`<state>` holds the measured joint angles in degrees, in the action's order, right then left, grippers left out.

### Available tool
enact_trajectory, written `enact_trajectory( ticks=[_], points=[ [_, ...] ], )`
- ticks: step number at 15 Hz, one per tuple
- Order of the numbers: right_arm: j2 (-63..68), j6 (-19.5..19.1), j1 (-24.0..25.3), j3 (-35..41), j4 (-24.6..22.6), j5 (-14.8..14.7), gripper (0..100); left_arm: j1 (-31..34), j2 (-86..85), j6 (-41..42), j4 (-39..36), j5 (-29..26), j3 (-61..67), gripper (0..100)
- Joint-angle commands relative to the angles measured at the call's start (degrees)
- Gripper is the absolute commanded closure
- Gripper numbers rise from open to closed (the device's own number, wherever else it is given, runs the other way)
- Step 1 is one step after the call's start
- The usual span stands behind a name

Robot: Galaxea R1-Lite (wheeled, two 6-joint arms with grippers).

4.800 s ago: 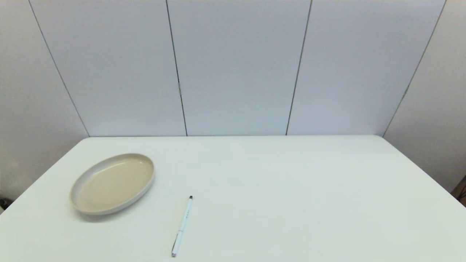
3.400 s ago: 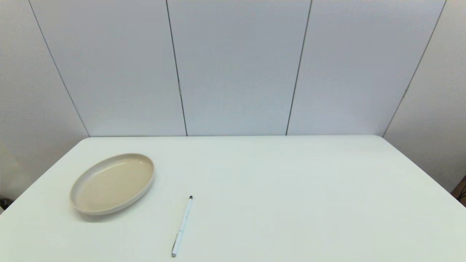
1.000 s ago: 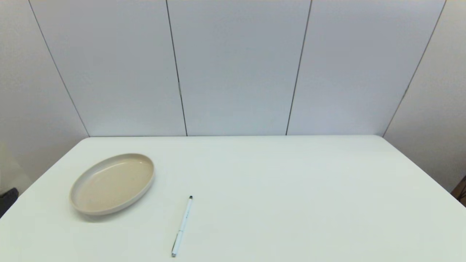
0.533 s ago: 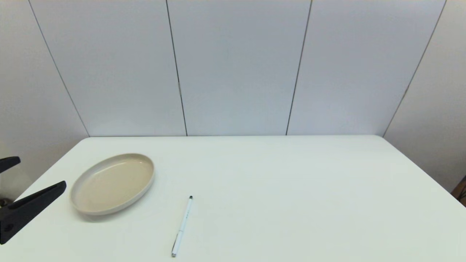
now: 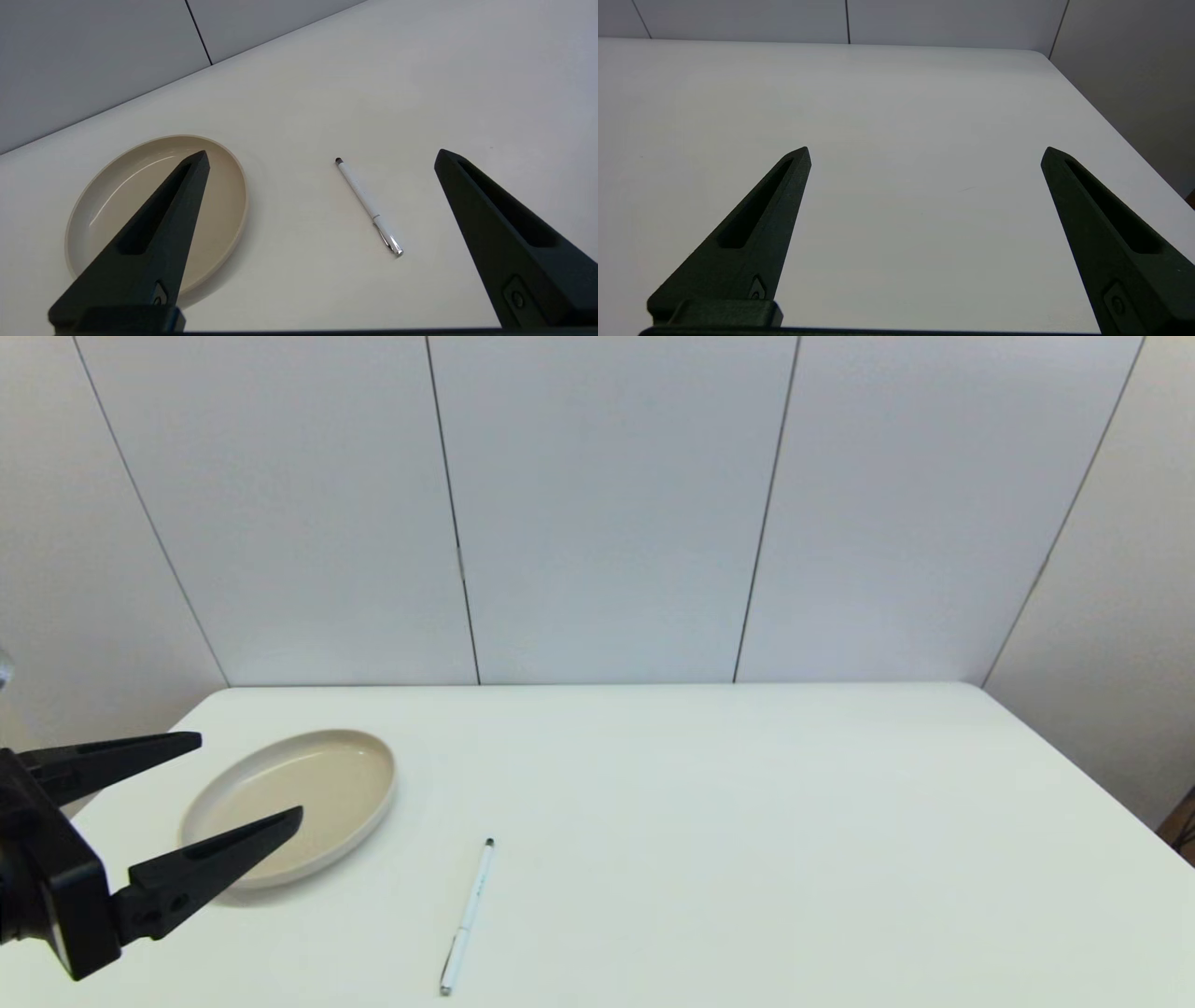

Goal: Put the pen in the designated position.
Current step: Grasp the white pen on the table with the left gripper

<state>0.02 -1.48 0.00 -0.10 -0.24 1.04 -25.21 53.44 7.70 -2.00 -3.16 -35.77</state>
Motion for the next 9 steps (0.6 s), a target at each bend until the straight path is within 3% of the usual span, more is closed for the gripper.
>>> enact_trajectory(
  ticks=[1, 9],
  points=[
    [0.06, -0.02, 0.00, 0.01, -0.02, 0.02, 0, -7.92, 5.71, -4.80, -1.34, 10.36, 0.08, 0],
    [0.06, -0.02, 0.00, 0.01, -0.02, 0.02, 0, -25.85, 15.46, -25.37, -2.48, 31.46, 0.44, 0]
  ],
)
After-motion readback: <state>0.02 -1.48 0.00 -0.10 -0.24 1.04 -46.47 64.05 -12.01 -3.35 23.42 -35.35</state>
